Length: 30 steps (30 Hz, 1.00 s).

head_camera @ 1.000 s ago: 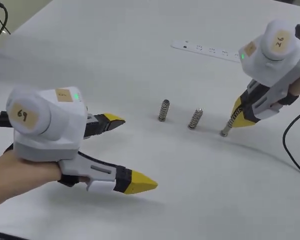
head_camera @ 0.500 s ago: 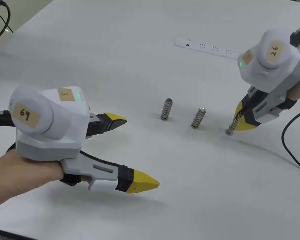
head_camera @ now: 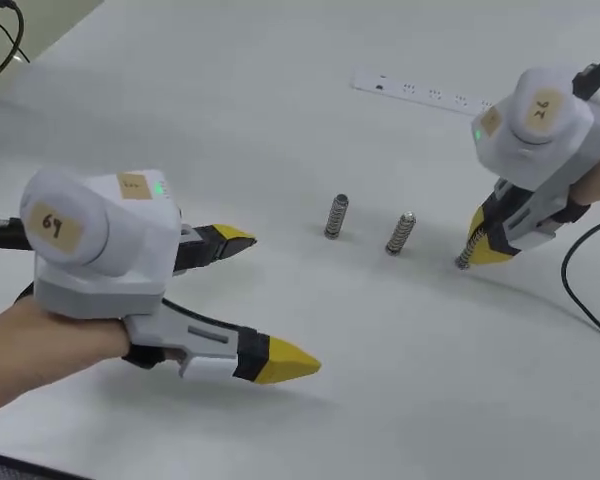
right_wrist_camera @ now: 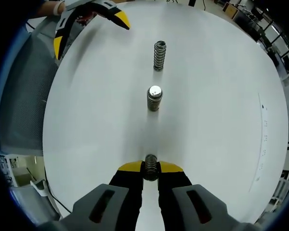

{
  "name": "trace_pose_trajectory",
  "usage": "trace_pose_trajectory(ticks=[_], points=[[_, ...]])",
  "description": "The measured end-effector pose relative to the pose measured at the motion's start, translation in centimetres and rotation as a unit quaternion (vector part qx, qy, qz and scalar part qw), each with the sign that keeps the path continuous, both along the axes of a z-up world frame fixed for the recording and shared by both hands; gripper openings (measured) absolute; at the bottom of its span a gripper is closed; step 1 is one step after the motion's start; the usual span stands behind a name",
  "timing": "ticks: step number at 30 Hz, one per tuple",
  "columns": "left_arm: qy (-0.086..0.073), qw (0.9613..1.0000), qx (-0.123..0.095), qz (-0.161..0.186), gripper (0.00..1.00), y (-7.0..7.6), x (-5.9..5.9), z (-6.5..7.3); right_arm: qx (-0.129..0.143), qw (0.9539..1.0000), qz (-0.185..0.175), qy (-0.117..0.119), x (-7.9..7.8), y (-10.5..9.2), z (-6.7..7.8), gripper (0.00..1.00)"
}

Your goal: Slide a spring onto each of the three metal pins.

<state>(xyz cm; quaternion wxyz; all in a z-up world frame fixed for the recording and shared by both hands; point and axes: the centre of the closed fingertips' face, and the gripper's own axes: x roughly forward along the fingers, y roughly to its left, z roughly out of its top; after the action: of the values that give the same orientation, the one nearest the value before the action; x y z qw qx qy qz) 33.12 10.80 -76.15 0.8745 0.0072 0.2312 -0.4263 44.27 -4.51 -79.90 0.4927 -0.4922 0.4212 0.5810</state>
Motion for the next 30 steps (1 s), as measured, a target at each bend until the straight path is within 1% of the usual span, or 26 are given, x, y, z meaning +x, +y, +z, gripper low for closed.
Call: trace_pose_trajectory(ticks=[5, 9, 17, 24, 28, 30], points=[[0.000, 1.0000, 0.001, -0.001, 0.85, -0.01, -0.03, -0.09, 0.001, 1.0000, -0.001, 0.005, -0.24, 0.08, -0.24, 0.08], [0.002, 1.0000, 0.000, -0.001, 0.85, -0.04, -0.02, -0.16, 0.003, 1.0000, -0.001, 0.002, -0.09, 0.23, -0.24, 0.08], [0.002, 1.0000, 0.000, -0.003, 0.85, -0.12, -0.08, -0.24, 0.000, 1.0000, -0.004, 0.005, 0.11, 0.22, -0.41, 0.08], [0.002, 1.0000, 0.000, -0.003, 0.85, -0.06, -0.08, -0.26, -0.007, 1.0000, 0.006, -0.002, 0.13, 0.01, -0.55, 0.09], [0.002, 1.0000, 0.001, -0.003, 0.85, -0.04, -0.07, -0.25, -0.018, 0.9998, 0.008, -0.001, -0.04, -0.46, -0.94, 0.11], [0.003, 1.0000, 0.000, -0.002, 0.84, 0.00, -0.04, -0.25, -0.014, 0.9999, 0.008, -0.002, -0.08, -0.41, -0.95, 0.13]])
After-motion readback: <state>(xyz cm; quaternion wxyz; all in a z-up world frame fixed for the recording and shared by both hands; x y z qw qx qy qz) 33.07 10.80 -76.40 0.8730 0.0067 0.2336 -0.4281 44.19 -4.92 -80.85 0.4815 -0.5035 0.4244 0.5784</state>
